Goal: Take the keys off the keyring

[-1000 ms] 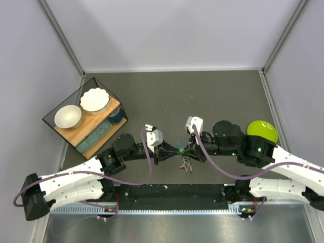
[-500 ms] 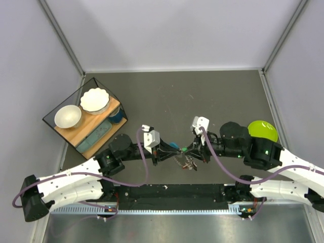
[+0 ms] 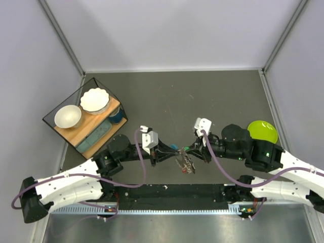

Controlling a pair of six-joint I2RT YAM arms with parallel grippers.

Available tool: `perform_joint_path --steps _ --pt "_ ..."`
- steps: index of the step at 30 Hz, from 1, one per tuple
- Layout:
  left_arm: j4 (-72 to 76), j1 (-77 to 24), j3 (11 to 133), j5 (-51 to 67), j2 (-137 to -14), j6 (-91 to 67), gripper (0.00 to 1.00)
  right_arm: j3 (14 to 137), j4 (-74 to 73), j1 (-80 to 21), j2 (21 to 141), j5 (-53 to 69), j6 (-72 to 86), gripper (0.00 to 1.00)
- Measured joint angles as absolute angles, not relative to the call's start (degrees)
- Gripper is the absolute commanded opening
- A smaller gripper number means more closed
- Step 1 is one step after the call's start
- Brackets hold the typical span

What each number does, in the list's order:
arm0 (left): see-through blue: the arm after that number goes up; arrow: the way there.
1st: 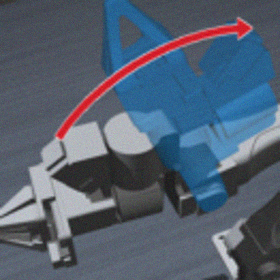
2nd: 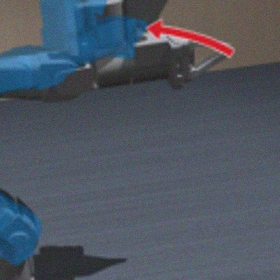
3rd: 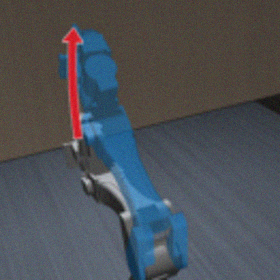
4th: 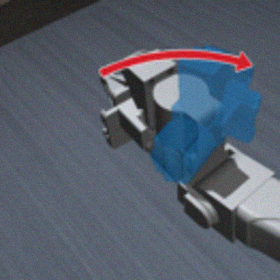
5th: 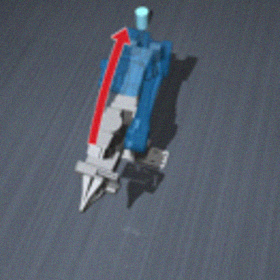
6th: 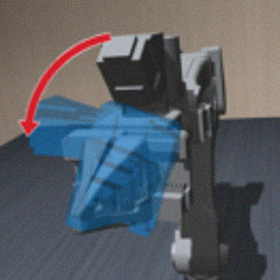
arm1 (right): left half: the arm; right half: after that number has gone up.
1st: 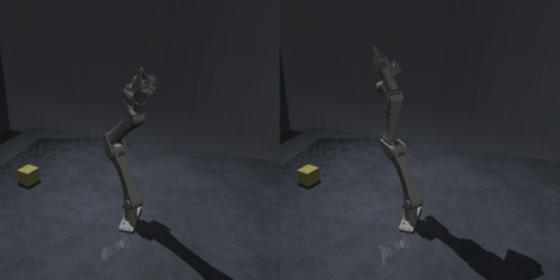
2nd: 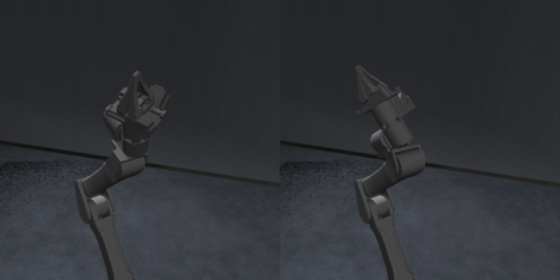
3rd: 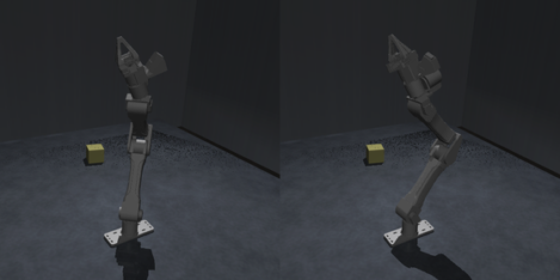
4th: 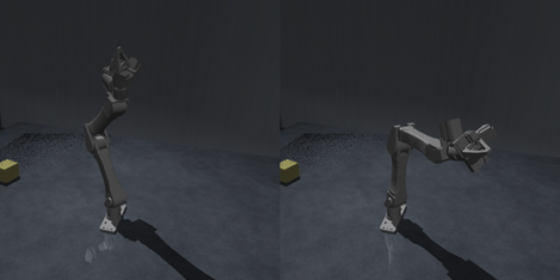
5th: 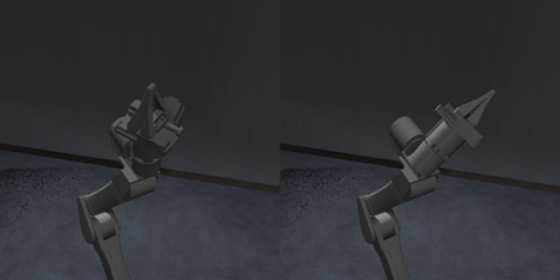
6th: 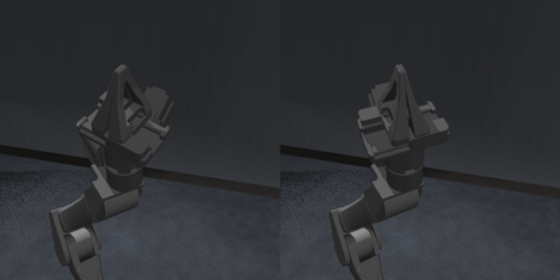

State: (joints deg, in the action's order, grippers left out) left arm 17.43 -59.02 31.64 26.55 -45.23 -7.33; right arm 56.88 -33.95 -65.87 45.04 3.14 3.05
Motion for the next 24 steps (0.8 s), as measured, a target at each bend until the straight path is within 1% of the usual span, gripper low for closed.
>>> perform_joint_path --steps 13,24 --pt "16.71 -58.98 31.35 26.70 -44.58 -7.07 0.00 56.86 -33.91 -65.89 45.67 3.05 2.57 0.00" --pt "16.40 -58.87 31.20 29.45 -44.07 -6.17 0.00 56.88 -33.87 -66.00 46.57 3.09 2.59 0.00"
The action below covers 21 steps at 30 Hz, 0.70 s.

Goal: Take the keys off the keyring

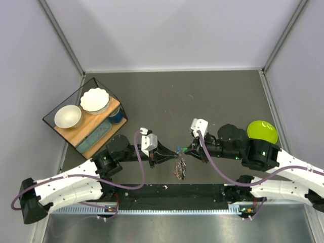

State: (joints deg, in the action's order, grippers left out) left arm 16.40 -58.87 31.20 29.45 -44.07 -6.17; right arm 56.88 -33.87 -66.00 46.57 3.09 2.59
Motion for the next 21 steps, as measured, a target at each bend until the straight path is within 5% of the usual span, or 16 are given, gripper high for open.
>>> perform_joint_path --steps 21 --pt "15.27 -58.28 31.22 31.07 -45.25 -4.97 0.00 56.21 -33.91 -62.13 48.60 7.66 2.81 0.00"
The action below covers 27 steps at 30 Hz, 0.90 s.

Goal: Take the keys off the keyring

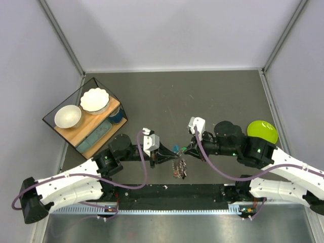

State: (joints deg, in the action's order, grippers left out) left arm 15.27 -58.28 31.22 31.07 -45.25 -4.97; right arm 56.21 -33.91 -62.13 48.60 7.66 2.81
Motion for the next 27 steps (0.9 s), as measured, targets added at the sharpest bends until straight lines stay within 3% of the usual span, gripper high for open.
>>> perform_joint_path --steps 27 --pt "9.76 -58.61 29.58 31.03 -40.86 -4.45 0.00 55.86 -33.50 -59.70 56.23 18.59 4.36 0.00"
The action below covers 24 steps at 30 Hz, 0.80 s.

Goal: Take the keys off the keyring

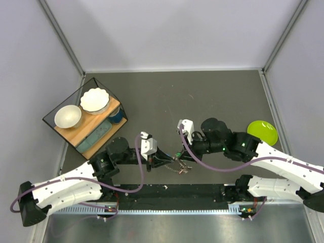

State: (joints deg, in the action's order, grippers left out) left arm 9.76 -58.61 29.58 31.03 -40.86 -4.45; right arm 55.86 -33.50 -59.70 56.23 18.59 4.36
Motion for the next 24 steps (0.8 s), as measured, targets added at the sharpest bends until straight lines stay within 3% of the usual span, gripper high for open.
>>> perform_joint_path --steps 24 --pt "10.37 -58.98 27.51 22.68 -37.26 -4.60 0.00 55.75 -34.11 -59.09 57.49 22.63 4.58 0.00"
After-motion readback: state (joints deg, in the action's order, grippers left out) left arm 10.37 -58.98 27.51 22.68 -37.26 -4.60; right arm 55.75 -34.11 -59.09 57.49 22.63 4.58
